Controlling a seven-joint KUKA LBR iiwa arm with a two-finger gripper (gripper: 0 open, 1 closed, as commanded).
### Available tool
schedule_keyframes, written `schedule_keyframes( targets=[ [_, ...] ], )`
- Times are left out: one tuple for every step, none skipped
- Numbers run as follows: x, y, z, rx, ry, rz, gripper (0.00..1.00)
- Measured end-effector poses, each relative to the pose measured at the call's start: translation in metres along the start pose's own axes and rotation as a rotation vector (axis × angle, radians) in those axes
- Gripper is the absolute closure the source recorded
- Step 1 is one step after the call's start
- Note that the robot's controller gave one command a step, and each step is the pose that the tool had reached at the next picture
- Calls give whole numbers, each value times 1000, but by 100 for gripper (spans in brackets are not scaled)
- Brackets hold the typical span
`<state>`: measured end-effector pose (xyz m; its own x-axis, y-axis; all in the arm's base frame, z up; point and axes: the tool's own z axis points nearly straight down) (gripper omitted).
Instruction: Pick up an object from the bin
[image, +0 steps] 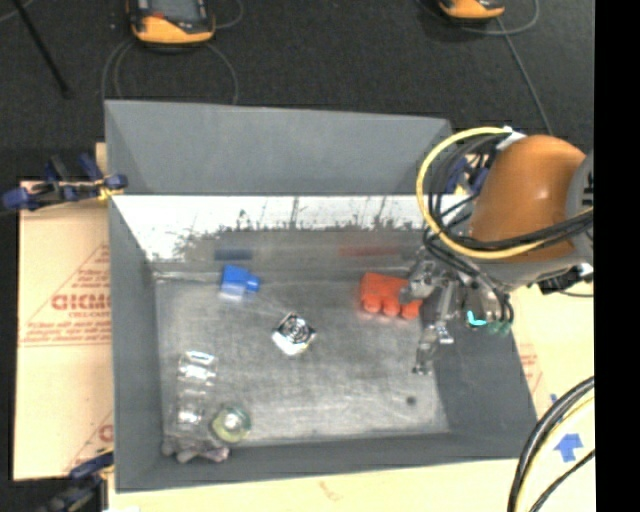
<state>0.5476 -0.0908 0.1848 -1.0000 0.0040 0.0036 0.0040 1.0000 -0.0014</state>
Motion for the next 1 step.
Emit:
schedule_keyframes(
  targets=[
    [-58, -11, 46, 1, -7, -224, 0]
  ],
)
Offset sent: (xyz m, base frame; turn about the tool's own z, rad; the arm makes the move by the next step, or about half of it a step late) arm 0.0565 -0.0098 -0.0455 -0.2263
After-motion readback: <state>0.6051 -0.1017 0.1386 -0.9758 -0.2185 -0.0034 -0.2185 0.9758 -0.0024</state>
